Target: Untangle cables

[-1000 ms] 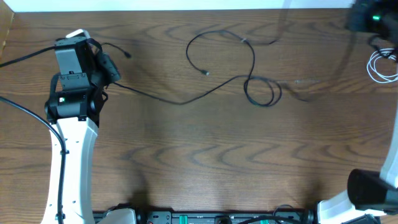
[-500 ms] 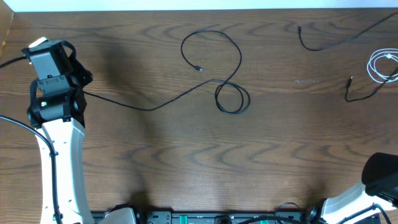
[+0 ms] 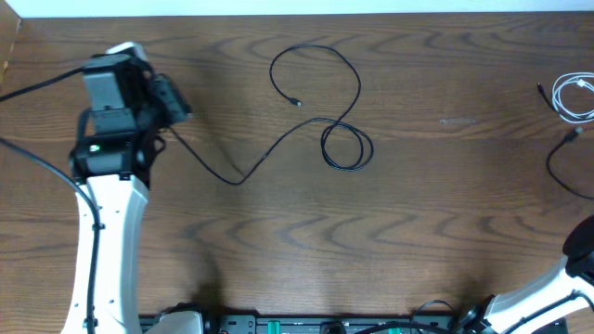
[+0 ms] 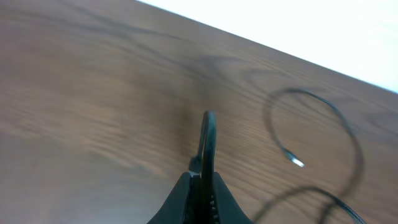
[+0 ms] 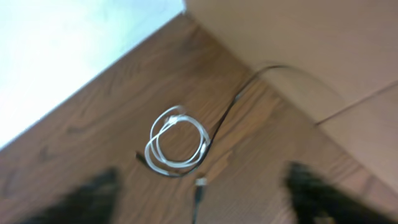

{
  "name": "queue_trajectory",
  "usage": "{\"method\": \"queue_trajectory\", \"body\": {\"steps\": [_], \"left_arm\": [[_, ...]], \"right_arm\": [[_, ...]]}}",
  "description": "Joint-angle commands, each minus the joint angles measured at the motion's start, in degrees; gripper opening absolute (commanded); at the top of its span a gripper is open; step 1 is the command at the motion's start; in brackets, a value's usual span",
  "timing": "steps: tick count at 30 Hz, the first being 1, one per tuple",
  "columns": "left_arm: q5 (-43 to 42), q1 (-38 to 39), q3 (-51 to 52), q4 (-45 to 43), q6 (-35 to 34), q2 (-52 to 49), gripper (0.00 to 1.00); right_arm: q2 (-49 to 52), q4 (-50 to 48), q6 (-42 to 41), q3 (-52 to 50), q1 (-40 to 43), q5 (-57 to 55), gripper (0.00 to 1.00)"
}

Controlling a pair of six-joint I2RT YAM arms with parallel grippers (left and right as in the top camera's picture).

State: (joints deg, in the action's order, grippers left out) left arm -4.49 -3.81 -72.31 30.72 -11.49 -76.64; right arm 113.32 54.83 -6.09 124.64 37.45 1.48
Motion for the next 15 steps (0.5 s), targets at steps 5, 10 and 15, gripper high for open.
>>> {"method": "queue_trajectory", "body": {"steps": [5,10,15], "left_arm": [[-2.8,9.84,-0.98,-0.59,1.4,-0.2,0.08],[-2.8,12.98,-0.98,-1.79,1.38,-0.2,0.07],[-2.8,13.0,-0.98,-0.98,1.36,-0.2,0.08]], "right_arm": [[0.24,5.4,2.6,0.2,-7.58,7.04,0.99],[0.28,9.22,6.05,-2.08,-17.35,9.66,0.99],[0.28,9.14,8.74,-6.62,-27.67,9.62,0.97]]}}
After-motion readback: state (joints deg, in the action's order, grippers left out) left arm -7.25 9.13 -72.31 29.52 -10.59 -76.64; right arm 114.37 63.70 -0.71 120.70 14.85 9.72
